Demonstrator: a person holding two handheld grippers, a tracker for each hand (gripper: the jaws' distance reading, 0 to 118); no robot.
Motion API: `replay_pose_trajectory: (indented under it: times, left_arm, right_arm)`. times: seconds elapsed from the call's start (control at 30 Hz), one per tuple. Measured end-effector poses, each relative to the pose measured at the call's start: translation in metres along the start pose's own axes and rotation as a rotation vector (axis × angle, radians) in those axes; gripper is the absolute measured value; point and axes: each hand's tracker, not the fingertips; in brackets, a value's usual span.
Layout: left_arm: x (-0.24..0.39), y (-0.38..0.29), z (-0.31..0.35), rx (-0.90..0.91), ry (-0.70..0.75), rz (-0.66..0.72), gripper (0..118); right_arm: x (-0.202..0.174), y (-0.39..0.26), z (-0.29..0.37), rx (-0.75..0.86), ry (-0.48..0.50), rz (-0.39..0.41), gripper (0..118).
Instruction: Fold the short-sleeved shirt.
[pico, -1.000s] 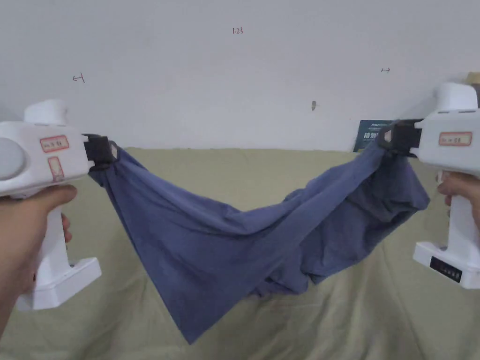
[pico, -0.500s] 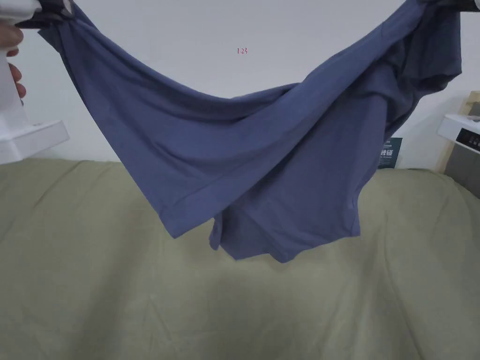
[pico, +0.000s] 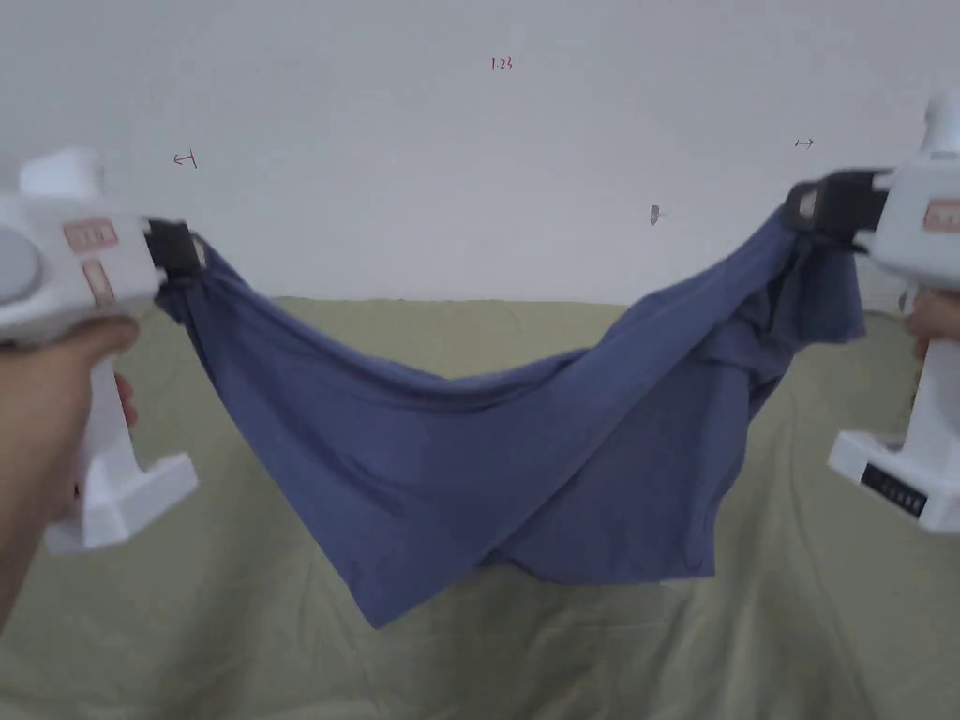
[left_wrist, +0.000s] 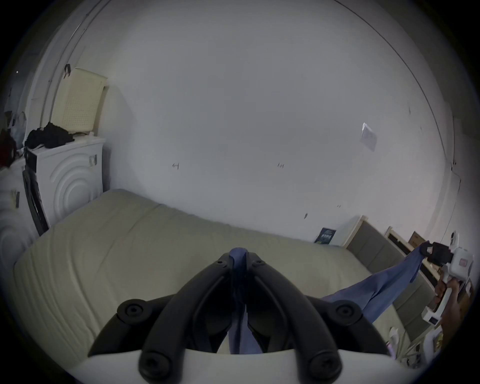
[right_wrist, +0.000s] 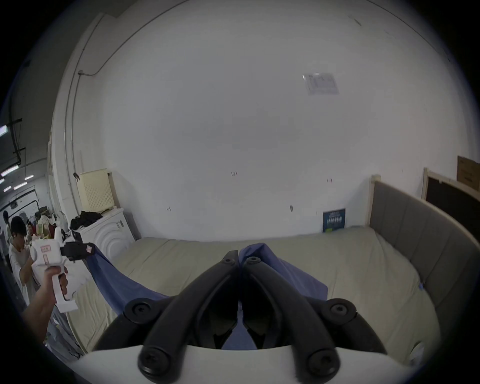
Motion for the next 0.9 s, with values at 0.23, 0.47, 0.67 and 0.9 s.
replay_pose_trajectory:
  times: [0.23,0.47,0.67,0.9]
  left_arm:
    - [-0.015,-0.077,0.074,-0.055,-0.045,0.056,8]
    - [-0.045,-0.179,0.179,-0.223,-0.027,0.089,8]
    - [-0.093,-0.299,0.195,-0.48,0.092,0.126,8]
    - [-0.11,-0.321,0.198,-0.467,0.108,0.136,81]
  right_arm:
    - [-0.001,-0.068,0.08,-0.007,0.034,-0.033,2]
    - [-0.013,-0.181,0.196,-0.198,0.036,-0.036,2]
    - [0.004,-0.328,0.214,-0.568,-0.093,0.013,2]
    - [0.021,-0.369,0.205,-0.602,-0.157,-0.045,27]
